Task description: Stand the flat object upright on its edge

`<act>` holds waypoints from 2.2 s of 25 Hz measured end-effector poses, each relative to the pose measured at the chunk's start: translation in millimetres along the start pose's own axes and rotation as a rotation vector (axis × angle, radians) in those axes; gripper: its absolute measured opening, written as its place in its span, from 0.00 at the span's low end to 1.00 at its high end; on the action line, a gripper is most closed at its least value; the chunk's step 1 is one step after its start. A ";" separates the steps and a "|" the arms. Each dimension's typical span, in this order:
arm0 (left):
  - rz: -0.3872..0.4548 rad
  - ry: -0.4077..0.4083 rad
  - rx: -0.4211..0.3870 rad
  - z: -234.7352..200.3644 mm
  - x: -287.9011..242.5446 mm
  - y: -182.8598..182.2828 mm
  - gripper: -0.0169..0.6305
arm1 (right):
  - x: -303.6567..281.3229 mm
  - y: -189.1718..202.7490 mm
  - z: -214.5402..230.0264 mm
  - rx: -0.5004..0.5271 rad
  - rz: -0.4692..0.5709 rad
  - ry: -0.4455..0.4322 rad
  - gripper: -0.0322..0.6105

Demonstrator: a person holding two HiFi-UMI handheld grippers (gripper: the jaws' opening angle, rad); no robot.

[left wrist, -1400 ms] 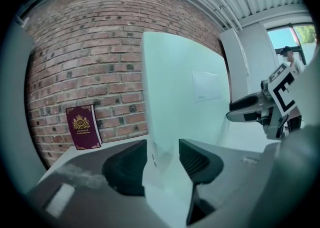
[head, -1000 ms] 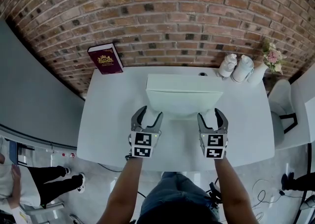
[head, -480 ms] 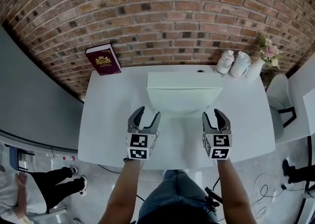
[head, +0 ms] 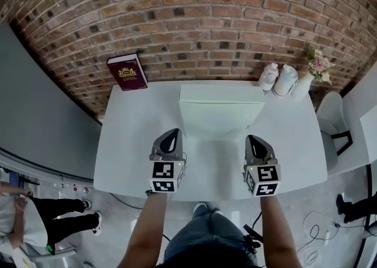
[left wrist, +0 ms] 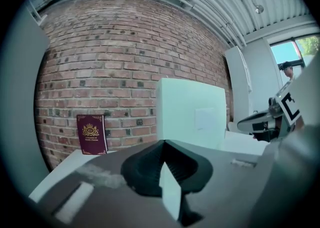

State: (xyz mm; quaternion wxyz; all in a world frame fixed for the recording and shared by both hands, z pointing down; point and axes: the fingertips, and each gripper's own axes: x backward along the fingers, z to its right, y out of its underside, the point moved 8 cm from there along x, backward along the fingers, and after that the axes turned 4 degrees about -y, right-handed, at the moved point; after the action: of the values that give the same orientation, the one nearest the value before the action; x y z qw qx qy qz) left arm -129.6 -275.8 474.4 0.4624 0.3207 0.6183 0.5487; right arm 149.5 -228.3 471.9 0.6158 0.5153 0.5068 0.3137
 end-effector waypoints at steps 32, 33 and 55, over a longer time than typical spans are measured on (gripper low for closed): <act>0.232 -0.022 -0.018 48.7 101.3 -114.7 0.02 | 101.6 -113.2 -21.6 0.105 0.266 -0.056 0.05; 0.235 -0.022 -0.027 49.9 103.7 -116.7 0.02 | 103.7 -115.3 -22.6 0.110 0.271 -0.055 0.05; 0.319 -0.034 -0.073 47.3 126.8 -145.3 0.02 | 125.9 -139.2 -28.0 0.115 0.342 -0.027 0.05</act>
State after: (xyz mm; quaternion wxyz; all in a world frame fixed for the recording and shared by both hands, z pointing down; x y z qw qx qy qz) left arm -116.3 -171.0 306.3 0.3911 0.4070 0.5315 0.6316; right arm 140.5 -142.9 302.7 0.5297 0.6325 0.4206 0.3775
